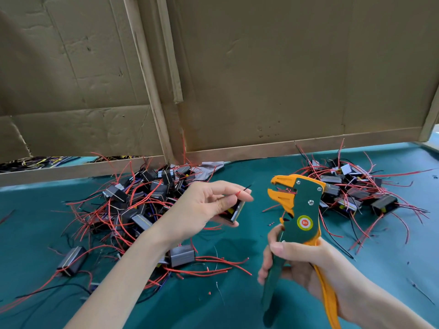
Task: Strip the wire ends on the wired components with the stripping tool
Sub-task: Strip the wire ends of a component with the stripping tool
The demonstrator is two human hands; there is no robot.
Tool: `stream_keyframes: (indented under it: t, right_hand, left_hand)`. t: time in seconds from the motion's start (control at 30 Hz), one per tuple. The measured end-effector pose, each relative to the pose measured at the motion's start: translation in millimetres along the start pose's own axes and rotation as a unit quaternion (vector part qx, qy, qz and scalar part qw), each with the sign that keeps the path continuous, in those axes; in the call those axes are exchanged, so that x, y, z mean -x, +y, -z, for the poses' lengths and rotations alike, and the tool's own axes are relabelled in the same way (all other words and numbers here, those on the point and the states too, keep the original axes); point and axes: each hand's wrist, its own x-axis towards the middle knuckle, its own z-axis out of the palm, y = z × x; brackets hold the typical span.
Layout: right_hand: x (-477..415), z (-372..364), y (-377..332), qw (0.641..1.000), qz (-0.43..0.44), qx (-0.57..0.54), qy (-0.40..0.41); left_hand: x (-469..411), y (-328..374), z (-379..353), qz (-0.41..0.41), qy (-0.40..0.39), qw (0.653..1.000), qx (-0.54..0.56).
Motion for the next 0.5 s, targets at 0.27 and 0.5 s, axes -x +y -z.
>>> stream_keyframes:
  t: [0.27, 0.5]
  right_hand:
    - [3.2, 4.5, -0.8, 0.995, -0.019, 0.077, -0.056]
    - [5.8, 3.5, -2.2, 0.992, -0.035, 0.108, -0.063]
  left_hand:
    - [1.6, 8.8, -7.9, -0.078, 0.047, 0.987, -0.130]
    - [3.0, 11.2, -12.7, -0.102, 0.058, 0.970, -0.211]
